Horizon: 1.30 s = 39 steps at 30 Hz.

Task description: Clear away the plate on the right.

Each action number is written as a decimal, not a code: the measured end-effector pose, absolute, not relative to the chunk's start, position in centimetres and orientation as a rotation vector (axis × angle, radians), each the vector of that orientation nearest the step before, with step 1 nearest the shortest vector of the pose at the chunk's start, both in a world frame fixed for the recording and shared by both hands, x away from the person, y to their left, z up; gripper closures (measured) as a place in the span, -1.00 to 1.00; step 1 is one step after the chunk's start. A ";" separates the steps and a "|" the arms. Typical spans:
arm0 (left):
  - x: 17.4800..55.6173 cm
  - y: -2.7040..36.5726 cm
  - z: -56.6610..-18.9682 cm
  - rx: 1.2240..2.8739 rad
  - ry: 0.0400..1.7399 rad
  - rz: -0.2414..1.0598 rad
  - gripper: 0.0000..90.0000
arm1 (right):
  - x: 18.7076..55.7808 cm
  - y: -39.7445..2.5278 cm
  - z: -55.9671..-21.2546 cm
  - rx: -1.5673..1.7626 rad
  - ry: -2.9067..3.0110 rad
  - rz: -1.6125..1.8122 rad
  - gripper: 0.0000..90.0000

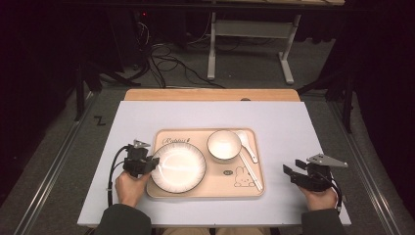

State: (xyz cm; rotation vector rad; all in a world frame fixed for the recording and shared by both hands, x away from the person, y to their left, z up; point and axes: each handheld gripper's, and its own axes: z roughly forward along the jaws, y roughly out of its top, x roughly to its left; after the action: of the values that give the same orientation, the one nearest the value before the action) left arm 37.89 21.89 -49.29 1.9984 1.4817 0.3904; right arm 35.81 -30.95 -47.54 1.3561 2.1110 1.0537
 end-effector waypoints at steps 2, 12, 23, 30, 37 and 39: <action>37.9 21.8 -49.4 2.014 1.484 0.393 0.62 | 35.9 -31.0 -47.5 1.352 2.114 1.053 -0.03; 37.6 21.7 -48.9 2.024 1.454 0.452 0.31 | 36.2 -30.4 -47.1 1.349 2.138 1.053 -0.03; 35.8 21.8 -47.0 1.991 1.382 0.492 0.04 | 36.0 -30.3 -46.3 1.306 2.207 1.057 -0.03; 33.8 22.8 -46.2 1.955 1.356 0.498 -0.01 | 35.0 -31.6 -45.5 1.312 2.213 1.072 -0.05; 32.1 23.9 -46.1 1.910 1.363 0.515 -0.04 | 34.1 -33.0 -45.6 1.328 2.184 1.088 -0.05; 31.8 24.1 -46.3 1.910 1.362 0.515 -0.05 | 33.8 -33.3 -45.9 1.335 2.174 1.094 -0.05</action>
State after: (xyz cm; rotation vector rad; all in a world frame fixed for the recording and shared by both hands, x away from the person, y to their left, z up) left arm 31.79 24.07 -46.25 1.9099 1.3622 0.5150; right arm 33.80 -33.34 -45.88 1.3348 2.1740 1.0944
